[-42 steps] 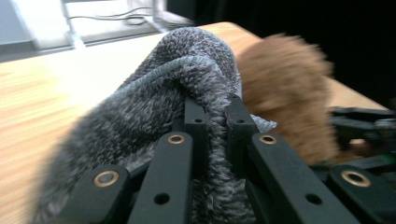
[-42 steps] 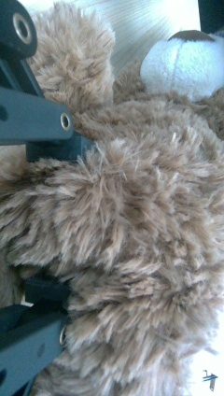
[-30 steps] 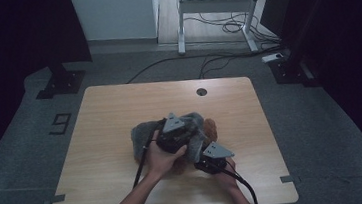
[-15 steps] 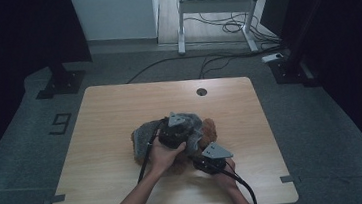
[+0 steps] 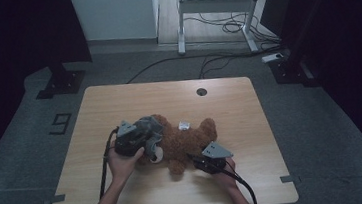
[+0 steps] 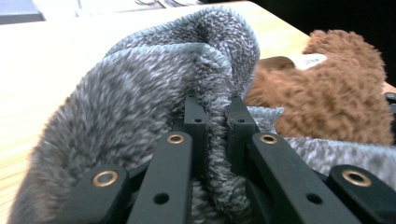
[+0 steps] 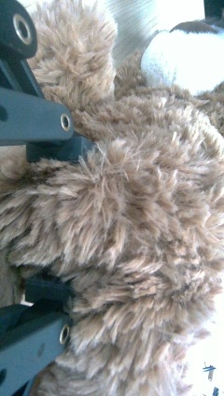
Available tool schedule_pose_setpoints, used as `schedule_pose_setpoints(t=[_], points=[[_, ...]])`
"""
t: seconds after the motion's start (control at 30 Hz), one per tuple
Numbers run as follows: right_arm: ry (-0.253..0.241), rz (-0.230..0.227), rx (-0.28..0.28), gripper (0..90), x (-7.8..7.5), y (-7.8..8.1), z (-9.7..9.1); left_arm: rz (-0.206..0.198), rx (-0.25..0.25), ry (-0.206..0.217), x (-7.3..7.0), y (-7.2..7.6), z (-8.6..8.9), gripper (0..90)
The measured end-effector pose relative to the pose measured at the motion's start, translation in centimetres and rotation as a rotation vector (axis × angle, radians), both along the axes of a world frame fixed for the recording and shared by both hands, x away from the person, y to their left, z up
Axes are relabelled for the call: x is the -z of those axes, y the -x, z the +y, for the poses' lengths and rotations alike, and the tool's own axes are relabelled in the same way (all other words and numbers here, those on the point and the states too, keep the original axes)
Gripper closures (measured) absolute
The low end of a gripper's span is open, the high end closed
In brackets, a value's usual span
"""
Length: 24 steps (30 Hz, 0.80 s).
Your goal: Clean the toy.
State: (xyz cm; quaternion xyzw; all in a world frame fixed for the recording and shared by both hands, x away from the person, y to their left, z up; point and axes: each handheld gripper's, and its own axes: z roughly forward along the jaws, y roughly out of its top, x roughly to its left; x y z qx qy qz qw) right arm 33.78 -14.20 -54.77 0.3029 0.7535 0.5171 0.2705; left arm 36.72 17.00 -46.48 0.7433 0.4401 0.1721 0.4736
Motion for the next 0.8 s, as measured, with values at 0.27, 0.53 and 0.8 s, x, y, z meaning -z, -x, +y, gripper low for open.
schedule_pose_setpoints(t=[0.27, 0.53, 0.8], points=[[-0.003, 0.001, 0.004, 48.9, 0.0, 0.0, 0.0, 0.028, -0.063, -0.009, 1.8, 0.8, 3.1, 82.4], [-0.007, 0.004, 0.007, 48.8, 0.0, 0.0, 0.0, 0.045, -0.079, 0.004, 1.4, 0.7, 3.8, 82.2], [0.004, -0.012, 0.009, 48.9, 0.0, 0.0, 0.0, -0.036, 0.009, -0.021, -3.4, -1.2, -1.8, 82.0]])
